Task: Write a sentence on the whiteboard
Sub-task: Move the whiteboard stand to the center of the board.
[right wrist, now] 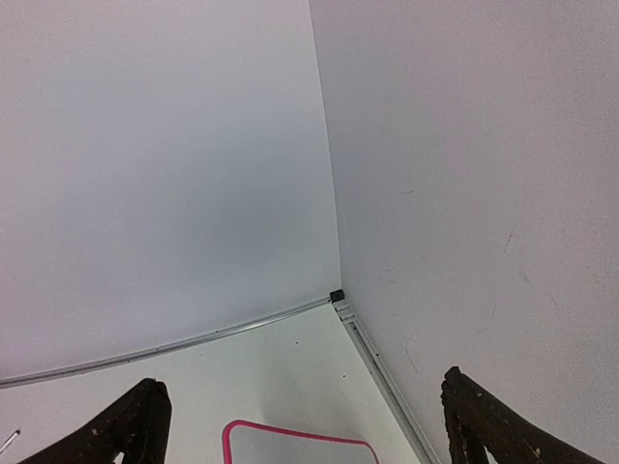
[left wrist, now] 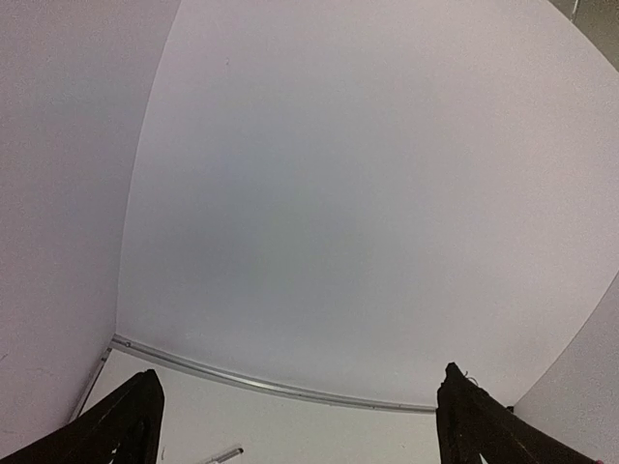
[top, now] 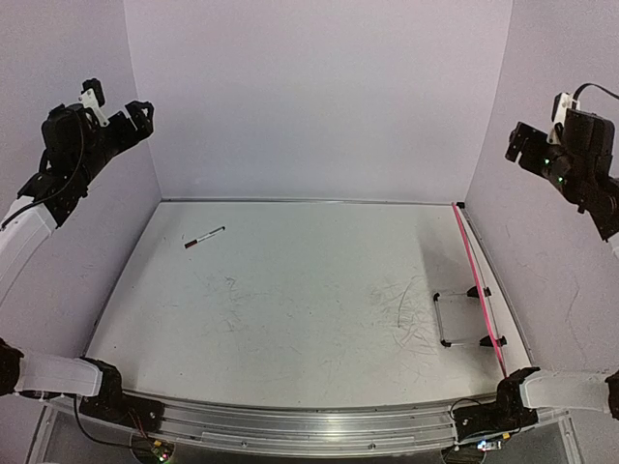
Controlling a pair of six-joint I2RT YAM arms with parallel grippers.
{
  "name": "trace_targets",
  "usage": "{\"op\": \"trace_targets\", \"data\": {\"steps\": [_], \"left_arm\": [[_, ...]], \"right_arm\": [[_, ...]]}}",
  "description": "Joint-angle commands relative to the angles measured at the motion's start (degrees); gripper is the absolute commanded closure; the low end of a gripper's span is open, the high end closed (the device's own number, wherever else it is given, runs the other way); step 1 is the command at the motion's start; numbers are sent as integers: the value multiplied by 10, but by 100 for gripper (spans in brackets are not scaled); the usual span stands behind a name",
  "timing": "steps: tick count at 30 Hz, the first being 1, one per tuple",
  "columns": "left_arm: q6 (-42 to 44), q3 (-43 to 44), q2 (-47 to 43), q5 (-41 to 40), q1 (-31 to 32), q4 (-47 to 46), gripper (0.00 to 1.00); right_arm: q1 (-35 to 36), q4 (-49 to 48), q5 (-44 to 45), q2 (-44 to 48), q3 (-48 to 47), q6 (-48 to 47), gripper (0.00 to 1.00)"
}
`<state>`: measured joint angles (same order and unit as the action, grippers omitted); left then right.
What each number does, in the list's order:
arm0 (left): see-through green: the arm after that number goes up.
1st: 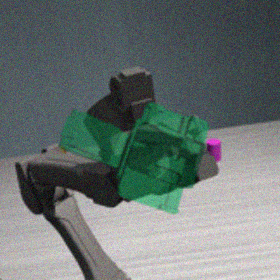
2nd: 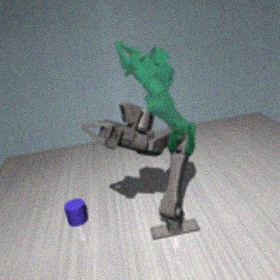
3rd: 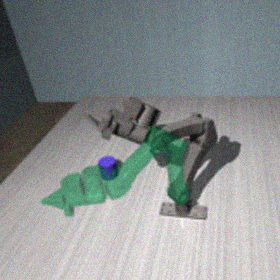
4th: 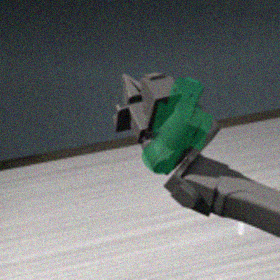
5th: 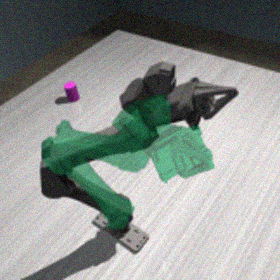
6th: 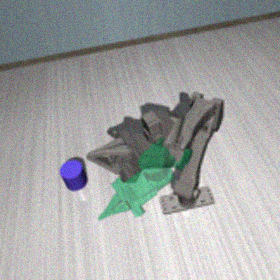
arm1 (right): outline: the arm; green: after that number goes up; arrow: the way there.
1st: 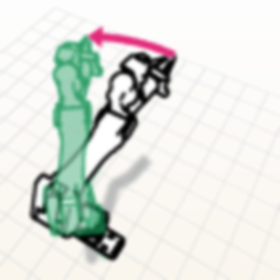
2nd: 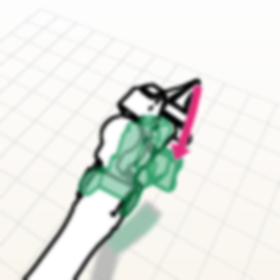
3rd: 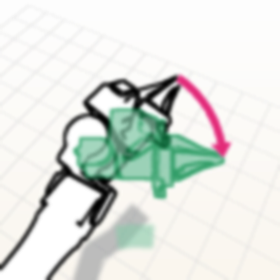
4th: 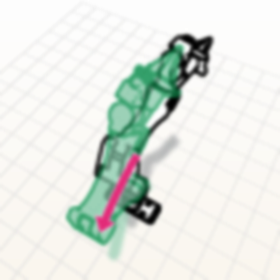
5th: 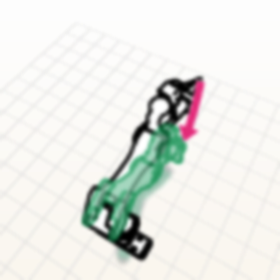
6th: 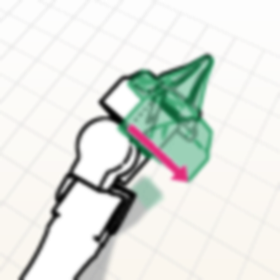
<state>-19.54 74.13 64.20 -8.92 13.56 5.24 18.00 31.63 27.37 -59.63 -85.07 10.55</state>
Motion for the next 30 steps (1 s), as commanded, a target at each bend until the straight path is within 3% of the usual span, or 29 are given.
{"op": "trace_targets", "data": {"steps": [1, 11, 15, 21, 30], "left_arm": [[7, 38, 2, 14, -1, 30, 1], [38, 21, -5, 3, -1, 59, 1], [46, 7, -1, 14, -1, 62, 1], [41, -20, 5, 51, -1, 64, 1], [14, -69, 23, 138, 0, 64, 1]], "right_arm": [[0, 9, -5, -29, -10, 0, 2], [-17, 32, -8, -112, -11, 29, 2], [-126, 37, -115, -130, 8, 76, 2], [-234, 37, -204, -156, 42, 137, 2], [-315, 29, -218, -170, 147, 210, 2]]}}
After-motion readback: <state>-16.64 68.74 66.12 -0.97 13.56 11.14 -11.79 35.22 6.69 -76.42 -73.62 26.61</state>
